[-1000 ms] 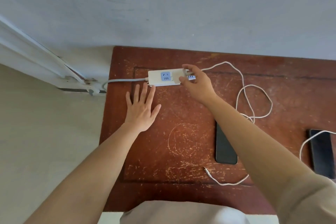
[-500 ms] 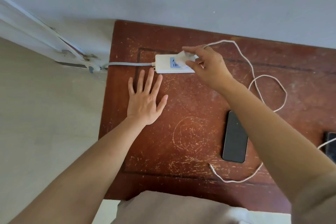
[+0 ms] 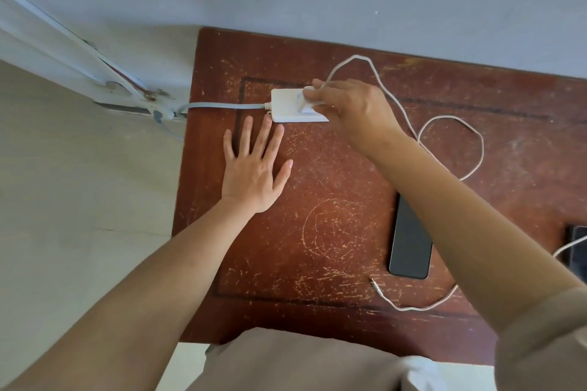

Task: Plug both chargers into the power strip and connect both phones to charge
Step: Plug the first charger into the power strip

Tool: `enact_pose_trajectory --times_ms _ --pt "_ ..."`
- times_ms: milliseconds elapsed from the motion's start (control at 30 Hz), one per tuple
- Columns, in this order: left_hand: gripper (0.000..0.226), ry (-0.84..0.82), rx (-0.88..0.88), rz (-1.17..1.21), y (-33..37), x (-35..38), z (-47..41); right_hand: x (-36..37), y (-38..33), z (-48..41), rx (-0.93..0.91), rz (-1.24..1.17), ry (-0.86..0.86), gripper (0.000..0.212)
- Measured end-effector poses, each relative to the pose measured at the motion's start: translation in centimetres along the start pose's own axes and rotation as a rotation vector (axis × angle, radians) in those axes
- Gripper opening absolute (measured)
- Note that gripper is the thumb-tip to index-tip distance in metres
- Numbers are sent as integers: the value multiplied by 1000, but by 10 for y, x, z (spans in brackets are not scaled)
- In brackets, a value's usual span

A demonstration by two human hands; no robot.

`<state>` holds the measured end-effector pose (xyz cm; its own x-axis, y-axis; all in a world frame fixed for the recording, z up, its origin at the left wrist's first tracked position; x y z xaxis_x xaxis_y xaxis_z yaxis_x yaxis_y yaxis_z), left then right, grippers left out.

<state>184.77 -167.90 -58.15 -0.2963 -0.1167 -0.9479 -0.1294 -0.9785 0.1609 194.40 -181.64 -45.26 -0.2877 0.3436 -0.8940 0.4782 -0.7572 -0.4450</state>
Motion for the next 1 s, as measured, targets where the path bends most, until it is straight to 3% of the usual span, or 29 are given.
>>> enact_pose_trajectory --times_ms 67,233,600,800,900,1000 --pt "69 2 4 7 1 0 0 4 -4 6 -36 68 20 27" --pt "69 -1 3 3 1 2 0 23 -16 1 -91 136 -36 56" --pt "70 -10 -9 -5 -1 4 0 36 -11 17 -96 77 -46 61" --pt "74 -111 -17 -49 2 0 -1 36 -12 20 -10 122 -82 63" --pt "77 -227 -19 -61 0 0 -4 38 -8 22 40 232 -185 73" --pt "70 -257 -25 -68 2 -12 -5 30 -3 47 118 281 -184 76"
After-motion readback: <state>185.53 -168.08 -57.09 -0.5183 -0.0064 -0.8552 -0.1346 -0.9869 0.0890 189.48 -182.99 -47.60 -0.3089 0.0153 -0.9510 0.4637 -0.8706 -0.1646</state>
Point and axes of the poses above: each hand's wrist, its own z-axis away from the middle knuckle, its own x-axis out of the palm, y = z × x, the point moved 9 cm from there along -z, towards the middle knuckle, and after that the axes turned 5 degrees about -y, right-handed, at the moved point
